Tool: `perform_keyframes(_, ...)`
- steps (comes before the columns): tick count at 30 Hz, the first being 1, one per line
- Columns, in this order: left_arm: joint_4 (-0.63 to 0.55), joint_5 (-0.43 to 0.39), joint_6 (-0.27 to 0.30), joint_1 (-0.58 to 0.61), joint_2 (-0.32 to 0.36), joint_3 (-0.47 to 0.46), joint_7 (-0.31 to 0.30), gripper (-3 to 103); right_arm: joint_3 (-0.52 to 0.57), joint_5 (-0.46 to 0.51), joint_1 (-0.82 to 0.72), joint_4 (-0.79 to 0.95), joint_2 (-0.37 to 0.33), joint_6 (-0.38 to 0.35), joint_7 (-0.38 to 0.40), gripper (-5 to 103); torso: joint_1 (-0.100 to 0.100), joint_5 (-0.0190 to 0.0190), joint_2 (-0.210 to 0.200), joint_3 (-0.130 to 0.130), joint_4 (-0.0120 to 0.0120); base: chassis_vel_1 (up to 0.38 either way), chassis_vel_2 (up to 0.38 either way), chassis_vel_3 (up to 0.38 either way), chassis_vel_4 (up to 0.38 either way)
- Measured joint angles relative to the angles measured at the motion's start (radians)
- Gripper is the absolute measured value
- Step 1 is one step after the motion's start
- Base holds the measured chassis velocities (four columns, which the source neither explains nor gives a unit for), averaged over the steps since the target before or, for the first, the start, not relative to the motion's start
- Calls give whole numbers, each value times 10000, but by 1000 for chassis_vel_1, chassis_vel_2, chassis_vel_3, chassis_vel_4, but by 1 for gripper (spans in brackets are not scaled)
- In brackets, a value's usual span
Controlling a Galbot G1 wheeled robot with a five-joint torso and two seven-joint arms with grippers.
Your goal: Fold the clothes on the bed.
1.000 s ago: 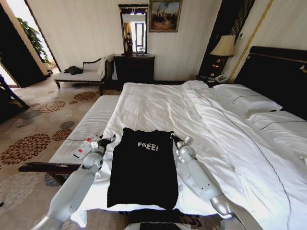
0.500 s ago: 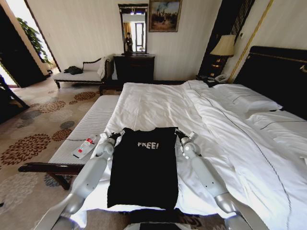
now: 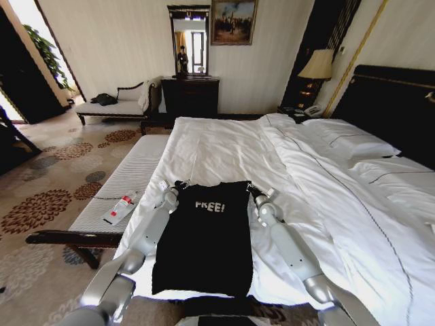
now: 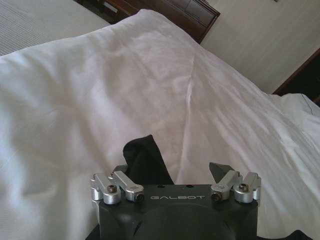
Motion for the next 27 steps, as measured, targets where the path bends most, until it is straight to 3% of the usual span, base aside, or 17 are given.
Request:
perform_keyframes(7,106,99,-48,-56,-14,-50,54,65,-60,4,-10,42,-57,17,-6,0,-1,-1,0,0,5,0,0,0,0)
perform_keyframes(11,-16,89,-80,72,45,-81,93,43,-69,11,77,44,-78,35,-6,0,-1,-1,0,-1,1,0,0,0,0)
perform_keyframes(16,-185,42,-88,216,155,-113,99,32,-77,13,94,46,-75,47,-2,0,-1,-1,0,0,3,0,0,0,0)
perform_keyframes(22,-393,37,-132,401,367,-121,177,6,-89,8,89,74,-78,73,14,0,-1,-2,1,-1,3,0,0,0,0)
perform_keyframes(27,-487,41,-231,213,664,25,325,3,-107,87,240,88,-114,172,35,0,-1,-2,0,0,3,0,0,0,0)
